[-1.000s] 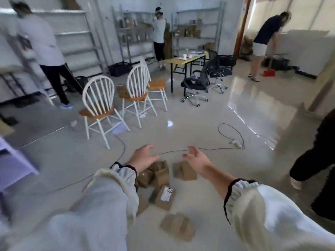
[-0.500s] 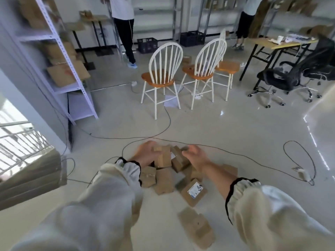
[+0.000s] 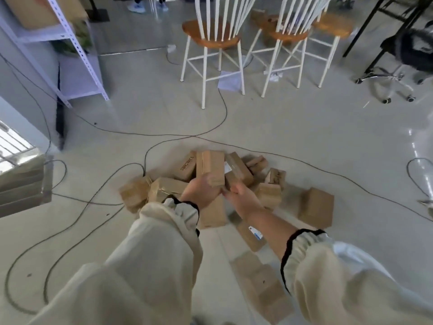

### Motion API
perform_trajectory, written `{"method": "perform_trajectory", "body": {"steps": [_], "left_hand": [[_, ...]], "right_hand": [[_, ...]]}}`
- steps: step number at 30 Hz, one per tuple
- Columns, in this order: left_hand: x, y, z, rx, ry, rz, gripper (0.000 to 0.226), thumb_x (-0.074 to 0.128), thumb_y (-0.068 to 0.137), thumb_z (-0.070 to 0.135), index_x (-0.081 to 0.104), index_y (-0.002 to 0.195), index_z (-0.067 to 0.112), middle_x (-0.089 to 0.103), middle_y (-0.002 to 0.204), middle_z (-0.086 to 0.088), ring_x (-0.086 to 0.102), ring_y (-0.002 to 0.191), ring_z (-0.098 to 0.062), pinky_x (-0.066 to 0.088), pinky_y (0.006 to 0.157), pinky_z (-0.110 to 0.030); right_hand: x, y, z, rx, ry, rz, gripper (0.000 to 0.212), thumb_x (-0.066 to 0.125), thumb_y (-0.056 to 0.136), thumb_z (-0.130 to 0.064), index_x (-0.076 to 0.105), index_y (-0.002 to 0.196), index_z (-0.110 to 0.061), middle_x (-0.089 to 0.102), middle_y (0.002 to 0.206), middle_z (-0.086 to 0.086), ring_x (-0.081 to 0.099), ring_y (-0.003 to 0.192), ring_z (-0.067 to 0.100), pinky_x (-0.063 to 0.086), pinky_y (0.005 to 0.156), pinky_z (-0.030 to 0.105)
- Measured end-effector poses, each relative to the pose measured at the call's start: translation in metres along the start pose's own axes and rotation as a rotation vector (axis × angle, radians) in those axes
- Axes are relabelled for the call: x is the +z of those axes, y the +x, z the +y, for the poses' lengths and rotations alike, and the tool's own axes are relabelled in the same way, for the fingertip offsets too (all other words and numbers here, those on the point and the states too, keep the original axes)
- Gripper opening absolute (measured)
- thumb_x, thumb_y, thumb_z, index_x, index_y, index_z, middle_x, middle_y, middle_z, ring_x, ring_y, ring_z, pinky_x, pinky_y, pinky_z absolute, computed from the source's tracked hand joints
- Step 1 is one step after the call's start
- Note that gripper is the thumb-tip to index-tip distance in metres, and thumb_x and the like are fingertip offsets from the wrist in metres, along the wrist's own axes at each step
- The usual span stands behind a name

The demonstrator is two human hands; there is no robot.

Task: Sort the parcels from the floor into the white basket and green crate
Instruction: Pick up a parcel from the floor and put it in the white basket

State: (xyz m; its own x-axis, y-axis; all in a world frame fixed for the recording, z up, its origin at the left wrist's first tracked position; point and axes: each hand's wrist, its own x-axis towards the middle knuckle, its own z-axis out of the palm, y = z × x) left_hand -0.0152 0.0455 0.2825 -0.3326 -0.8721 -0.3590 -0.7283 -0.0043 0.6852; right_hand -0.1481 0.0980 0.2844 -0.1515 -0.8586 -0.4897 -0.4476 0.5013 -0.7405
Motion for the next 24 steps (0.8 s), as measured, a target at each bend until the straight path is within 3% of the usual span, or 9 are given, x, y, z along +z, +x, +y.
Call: {"method": "perform_trajectory", "body": {"steps": [5, 9, 10, 12, 14, 16, 19, 24], "left_hand": [[0.101, 0.079, -0.152, -0.131, 0.016, 0.009, 0.034, 0.060, 0.087, 0.027, 0.058, 0.118, 0.012, 0.066, 0.108, -0.010, 0.061, 0.097, -0.026, 0.050, 0.084, -0.036], [0.176, 0.140, -0.263, -0.143, -0.003, 0.021, 0.019, 0.063, 0.085, 0.027, 0.058, 0.097, 0.015, 0.067, 0.096, -0.007, 0.063, 0.090, -0.027, 0.051, 0.079, -0.037], [0.193, 0.155, -0.285, -0.148, -0.015, 0.030, 0.020, 0.064, 0.084, 0.028, 0.059, 0.097, 0.013, 0.067, 0.097, -0.008, 0.063, 0.094, -0.028, 0.051, 0.082, -0.038], [0.223, 0.184, -0.324, -0.141, -0.041, 0.040, 0.038, 0.067, 0.084, 0.031, 0.060, 0.115, 0.010, 0.067, 0.109, -0.007, 0.062, 0.103, -0.026, 0.050, 0.089, -0.036], [0.245, 0.202, -0.350, -0.141, -0.083, 0.060, 0.053, 0.069, 0.083, 0.033, 0.053, 0.130, 0.012, 0.063, 0.120, -0.005, 0.059, 0.109, -0.021, 0.047, 0.095, -0.035], [0.259, 0.211, -0.367, -0.166, -0.136, 0.085, 0.058, 0.071, 0.081, 0.034, 0.050, 0.132, 0.016, 0.060, 0.123, -0.002, 0.057, 0.110, -0.019, 0.045, 0.095, -0.032], [0.268, 0.214, -0.379, -0.225, -0.134, 0.097, 0.062, 0.072, 0.079, 0.040, 0.049, 0.132, 0.016, 0.060, 0.123, -0.003, 0.056, 0.110, -0.021, 0.045, 0.091, -0.032], [0.271, 0.225, -0.378, -0.239, -0.128, 0.073, 0.067, 0.072, 0.079, 0.038, 0.047, 0.136, 0.012, 0.058, 0.127, -0.007, 0.054, 0.116, -0.025, 0.044, 0.097, -0.033]], "right_hand": [[0.077, 0.112, 0.142, 0.048, 0.010, 0.018, 0.050, 0.055, 0.091, -0.035, 0.044, 0.136, -0.017, 0.052, 0.130, -0.001, 0.049, 0.102, 0.009, 0.036, 0.073, 0.021], [0.132, 0.201, 0.247, 0.093, 0.069, 0.080, 0.057, 0.057, 0.088, -0.040, 0.043, 0.139, -0.019, 0.048, 0.139, 0.001, 0.047, 0.123, 0.018, 0.033, 0.088, 0.025], [0.144, 0.222, 0.269, 0.094, 0.081, 0.100, 0.056, 0.058, 0.088, -0.040, 0.044, 0.138, -0.019, 0.049, 0.139, 0.001, 0.047, 0.124, 0.018, 0.032, 0.090, 0.025], [0.164, 0.258, 0.305, 0.099, 0.111, 0.126, 0.053, 0.060, 0.089, -0.036, 0.047, 0.136, -0.016, 0.051, 0.138, 0.002, 0.048, 0.123, 0.018, 0.032, 0.091, 0.023], [0.180, 0.281, 0.331, 0.130, 0.130, 0.149, 0.050, 0.060, 0.089, -0.033, 0.050, 0.133, -0.012, 0.053, 0.136, 0.005, 0.051, 0.121, 0.020, 0.035, 0.093, 0.026], [0.187, 0.290, 0.348, 0.170, 0.153, 0.201, 0.045, 0.060, 0.090, -0.030, 0.054, 0.125, -0.003, 0.057, 0.128, 0.014, 0.055, 0.112, 0.026, 0.039, 0.093, 0.030], [0.190, 0.291, 0.356, 0.222, 0.201, 0.232, 0.042, 0.058, 0.091, -0.028, 0.055, 0.120, 0.003, 0.059, 0.103, 0.016, 0.053, 0.089, 0.025, 0.040, 0.078, 0.030], [0.187, 0.302, 0.353, 0.224, 0.257, 0.225, 0.045, 0.056, 0.093, -0.028, 0.052, 0.132, -0.006, 0.056, 0.123, 0.012, 0.049, 0.101, 0.019, 0.037, 0.076, 0.027]]}}
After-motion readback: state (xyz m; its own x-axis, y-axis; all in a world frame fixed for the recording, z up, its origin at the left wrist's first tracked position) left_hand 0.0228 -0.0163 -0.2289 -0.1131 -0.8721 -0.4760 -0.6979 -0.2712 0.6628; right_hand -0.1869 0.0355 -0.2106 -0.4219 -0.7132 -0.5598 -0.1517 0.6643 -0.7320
